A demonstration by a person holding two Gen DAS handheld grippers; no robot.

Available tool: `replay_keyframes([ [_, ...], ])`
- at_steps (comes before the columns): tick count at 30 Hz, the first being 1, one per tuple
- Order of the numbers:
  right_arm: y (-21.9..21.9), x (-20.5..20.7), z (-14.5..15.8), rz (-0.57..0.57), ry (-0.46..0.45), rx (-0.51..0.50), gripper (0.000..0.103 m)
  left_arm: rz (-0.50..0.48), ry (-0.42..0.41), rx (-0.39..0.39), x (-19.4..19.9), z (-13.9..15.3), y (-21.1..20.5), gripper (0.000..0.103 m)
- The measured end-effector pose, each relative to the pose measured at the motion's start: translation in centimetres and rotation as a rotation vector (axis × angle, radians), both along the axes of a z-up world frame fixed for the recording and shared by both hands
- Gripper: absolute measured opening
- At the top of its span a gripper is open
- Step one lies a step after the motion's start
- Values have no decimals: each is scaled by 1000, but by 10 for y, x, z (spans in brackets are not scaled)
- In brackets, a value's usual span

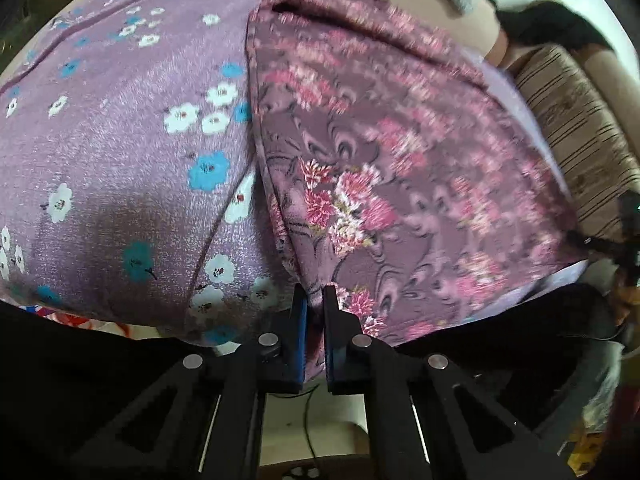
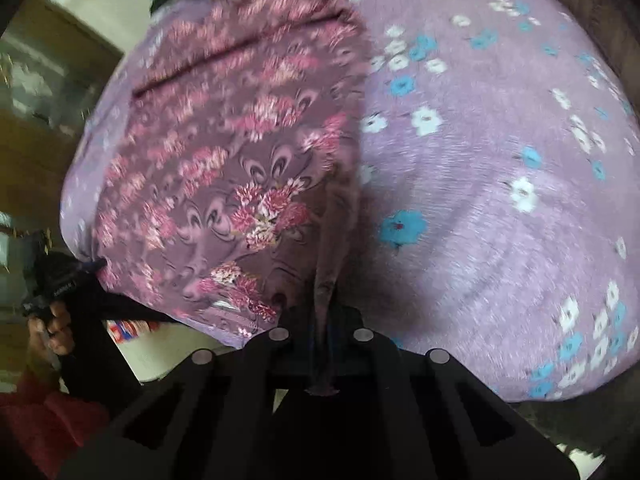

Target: Fold small clothes

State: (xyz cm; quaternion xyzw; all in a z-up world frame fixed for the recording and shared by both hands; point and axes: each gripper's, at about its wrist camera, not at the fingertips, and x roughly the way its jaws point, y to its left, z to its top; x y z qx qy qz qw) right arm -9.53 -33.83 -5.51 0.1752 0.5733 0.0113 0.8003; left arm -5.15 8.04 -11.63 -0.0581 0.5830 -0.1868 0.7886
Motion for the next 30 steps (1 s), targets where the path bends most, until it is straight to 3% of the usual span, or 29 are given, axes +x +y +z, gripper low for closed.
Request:
replay_keyframes([
  [4,-12,-16,7,-54,-66,70,4,-4,-32,-60,-8,16,1,4],
  [8,-4,-23,26,-8,-235,160,4,8,-91,-130,-1,41,15,4],
  [14,2,-5,59,-29,-389,168,4,76,-169,-212,26,78,28,4],
  [21,-1,62,100,-111,-537,112,4,117,-280,-192,95,122,27,4],
  [26,-14,124,116,-126,-552,57,4,158,-344,-165,163,143,20,4],
  [30,-16,190,118,-89,-558,7,4,180,-364,-134,221,143,12,4],
])
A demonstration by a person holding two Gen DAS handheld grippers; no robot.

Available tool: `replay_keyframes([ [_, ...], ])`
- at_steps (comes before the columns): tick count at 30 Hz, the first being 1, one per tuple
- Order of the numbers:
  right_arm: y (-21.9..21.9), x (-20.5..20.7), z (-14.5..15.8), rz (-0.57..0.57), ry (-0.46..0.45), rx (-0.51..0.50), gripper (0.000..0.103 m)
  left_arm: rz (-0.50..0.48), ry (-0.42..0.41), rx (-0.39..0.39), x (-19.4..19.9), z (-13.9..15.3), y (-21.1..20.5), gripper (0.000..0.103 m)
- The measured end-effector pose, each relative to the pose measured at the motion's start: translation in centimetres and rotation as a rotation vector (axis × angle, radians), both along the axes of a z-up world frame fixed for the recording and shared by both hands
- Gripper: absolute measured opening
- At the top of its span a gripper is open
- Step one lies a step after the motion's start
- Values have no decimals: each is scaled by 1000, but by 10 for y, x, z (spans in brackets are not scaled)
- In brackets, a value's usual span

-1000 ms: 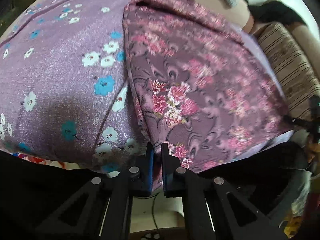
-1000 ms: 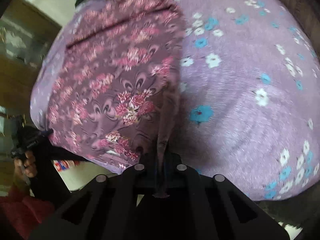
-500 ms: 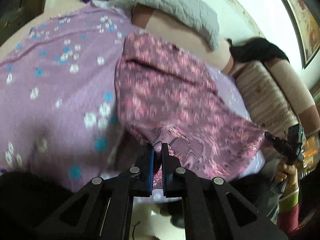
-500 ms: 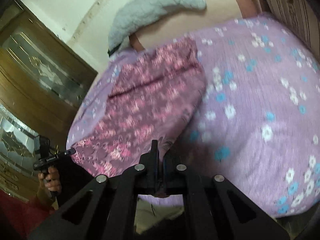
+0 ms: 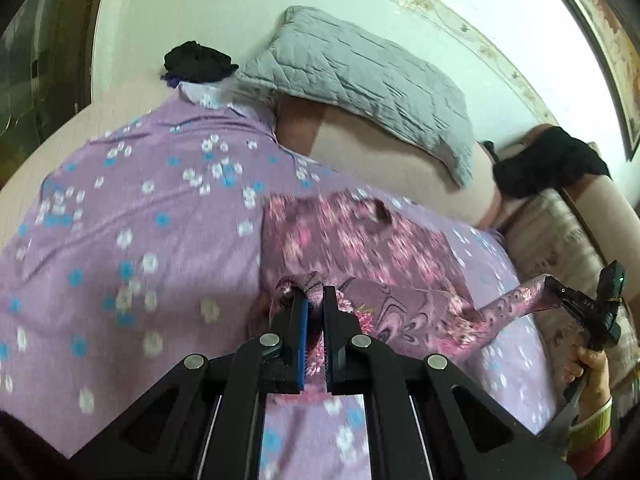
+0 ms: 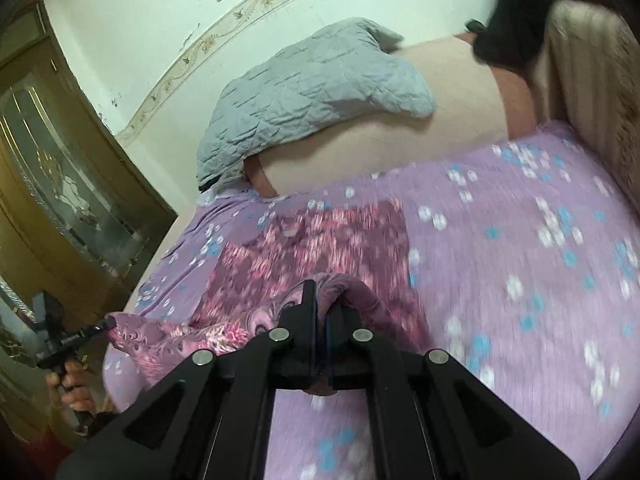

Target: Fold small clothes

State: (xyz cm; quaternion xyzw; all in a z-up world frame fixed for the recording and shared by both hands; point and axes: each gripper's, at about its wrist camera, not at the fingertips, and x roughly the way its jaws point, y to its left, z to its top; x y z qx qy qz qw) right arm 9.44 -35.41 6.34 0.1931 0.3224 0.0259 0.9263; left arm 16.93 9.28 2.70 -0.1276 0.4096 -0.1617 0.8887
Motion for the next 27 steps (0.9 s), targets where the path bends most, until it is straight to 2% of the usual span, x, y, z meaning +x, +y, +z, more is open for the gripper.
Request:
replay_keyframes([
  [5,-10,70,-19,-27,27,-85,4,19,35,20,69,-21,-6,4],
  [8,-27,101,-36,-78,40,-77,4,5,57,32,105,-39,-15,4],
  [11,-45,130,-58,-111,56,-19,4,-16,70,84,140,-58,-29,4],
  [13,-51,147,-71,-126,79,-22,4,-20,81,113,158,-71,-35,4],
  [17,-57,174,-102,-153,130,-29,4,-15,125,146,188,-104,-41,5],
  [20,-63,188,-128,-183,185,-2,5,-25,144,157,195,-121,-43,8],
  [22,-66,191,-138,-199,217,20,7,-49,158,147,193,-125,-39,19],
  [23,-67,191,-141,-204,226,30,10,-61,161,136,190,-123,-37,25],
  [24,-68,187,-139,-206,222,39,17,-76,159,128,182,-117,-33,38],
  [25,-69,179,-134,-205,205,44,23,-93,143,125,173,-110,-31,44],
  [26,-68,170,-127,-204,183,37,37,-111,127,125,164,-103,-33,44],
  [27,-66,159,-118,-205,152,20,44,-153,108,130,151,-95,-37,44],
])
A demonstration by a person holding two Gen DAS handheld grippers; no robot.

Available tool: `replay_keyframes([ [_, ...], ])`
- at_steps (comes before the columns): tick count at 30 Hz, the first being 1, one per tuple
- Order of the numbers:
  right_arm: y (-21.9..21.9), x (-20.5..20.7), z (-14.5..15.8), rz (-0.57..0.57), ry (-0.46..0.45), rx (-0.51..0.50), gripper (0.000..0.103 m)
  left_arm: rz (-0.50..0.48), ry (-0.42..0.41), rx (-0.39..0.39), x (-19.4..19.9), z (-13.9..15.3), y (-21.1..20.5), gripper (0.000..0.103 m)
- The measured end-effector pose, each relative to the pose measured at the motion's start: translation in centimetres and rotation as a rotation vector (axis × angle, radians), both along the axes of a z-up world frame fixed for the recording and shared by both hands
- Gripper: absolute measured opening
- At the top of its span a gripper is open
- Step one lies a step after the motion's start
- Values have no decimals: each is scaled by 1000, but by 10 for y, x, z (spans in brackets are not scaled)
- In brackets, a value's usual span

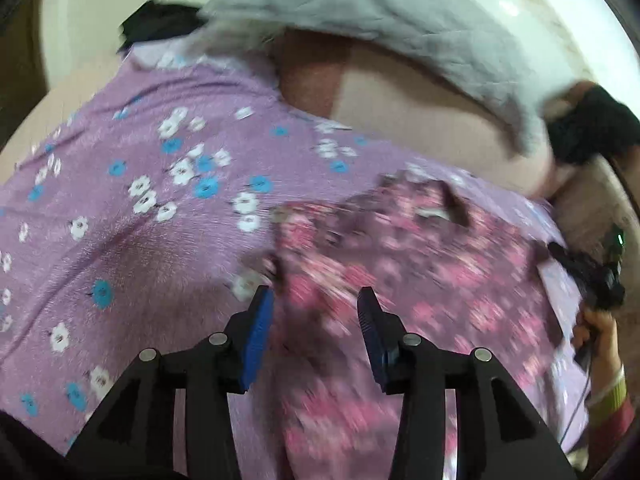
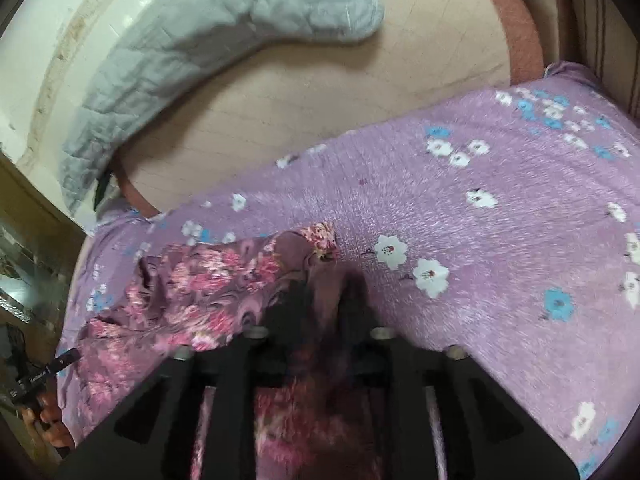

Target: Fold small clothes

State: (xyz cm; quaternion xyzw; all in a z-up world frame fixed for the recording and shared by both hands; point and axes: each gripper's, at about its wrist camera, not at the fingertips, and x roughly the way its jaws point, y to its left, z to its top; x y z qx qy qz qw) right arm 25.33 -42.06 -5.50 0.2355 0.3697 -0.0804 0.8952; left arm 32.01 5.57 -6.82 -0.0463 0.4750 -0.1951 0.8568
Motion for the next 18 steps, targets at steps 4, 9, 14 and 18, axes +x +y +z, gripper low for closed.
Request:
replay_keyframes([
  [4,28,-33,20,147,-70,-1,44,-189,0,17,-42,2,-43,55],
  [9,95,-14,-26,461,138,-61,44,-339,83,164,-50,-47,-109,56],
  [14,102,21,-36,484,150,-112,43,-293,69,202,-14,-50,-117,57],
  [18,82,63,-23,362,87,-129,43,-181,83,149,43,-41,-103,48],
])
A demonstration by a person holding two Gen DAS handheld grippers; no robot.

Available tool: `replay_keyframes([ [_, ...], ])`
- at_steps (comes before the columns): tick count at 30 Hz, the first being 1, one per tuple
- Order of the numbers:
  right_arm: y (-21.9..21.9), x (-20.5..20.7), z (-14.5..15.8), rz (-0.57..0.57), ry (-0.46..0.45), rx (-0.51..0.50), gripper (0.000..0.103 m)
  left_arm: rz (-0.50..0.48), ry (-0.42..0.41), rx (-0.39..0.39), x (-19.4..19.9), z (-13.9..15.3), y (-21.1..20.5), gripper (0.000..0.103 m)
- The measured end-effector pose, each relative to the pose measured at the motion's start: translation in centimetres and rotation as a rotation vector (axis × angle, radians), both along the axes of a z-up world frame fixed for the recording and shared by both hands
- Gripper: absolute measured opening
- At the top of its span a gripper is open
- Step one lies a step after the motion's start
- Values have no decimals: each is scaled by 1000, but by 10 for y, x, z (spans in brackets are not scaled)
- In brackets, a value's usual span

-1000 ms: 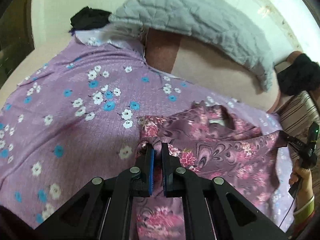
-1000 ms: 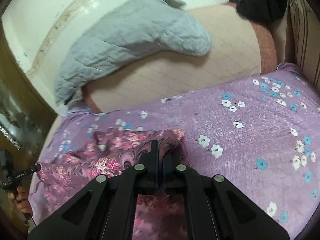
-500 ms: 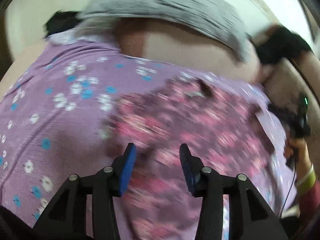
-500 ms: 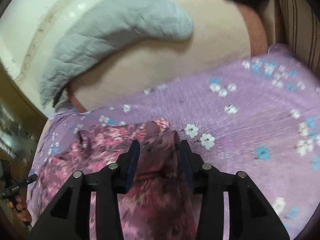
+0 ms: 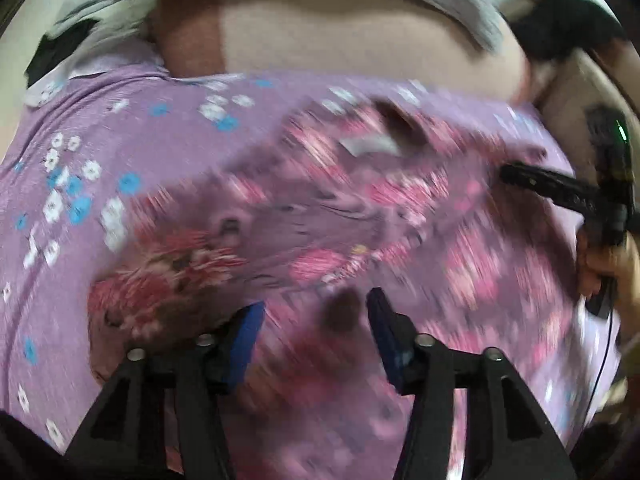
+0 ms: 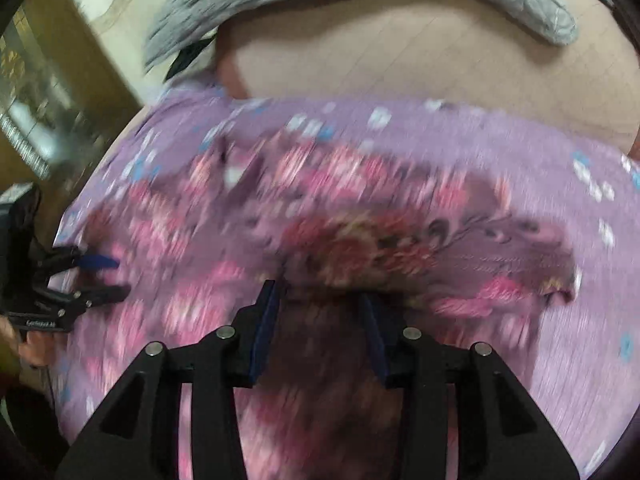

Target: Fold small clothes

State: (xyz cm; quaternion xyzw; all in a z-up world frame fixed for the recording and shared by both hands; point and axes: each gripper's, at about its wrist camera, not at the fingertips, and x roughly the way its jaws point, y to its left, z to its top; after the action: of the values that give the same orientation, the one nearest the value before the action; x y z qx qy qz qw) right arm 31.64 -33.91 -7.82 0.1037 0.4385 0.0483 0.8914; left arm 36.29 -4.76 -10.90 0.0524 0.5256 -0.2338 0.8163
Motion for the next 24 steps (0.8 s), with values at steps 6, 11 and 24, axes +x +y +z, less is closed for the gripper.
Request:
replay_keyframes([
  [6,-51,11,29,-279,-149,101,45,292,-90,-23,58,31,45,51],
  [11,-61,-12,41,-342,-196,103,46,370,-115,-41,52,48,72,51],
  [24,9,-135,42,-242,-133,206,55,410,12,-250,-146,46,69,68],
])
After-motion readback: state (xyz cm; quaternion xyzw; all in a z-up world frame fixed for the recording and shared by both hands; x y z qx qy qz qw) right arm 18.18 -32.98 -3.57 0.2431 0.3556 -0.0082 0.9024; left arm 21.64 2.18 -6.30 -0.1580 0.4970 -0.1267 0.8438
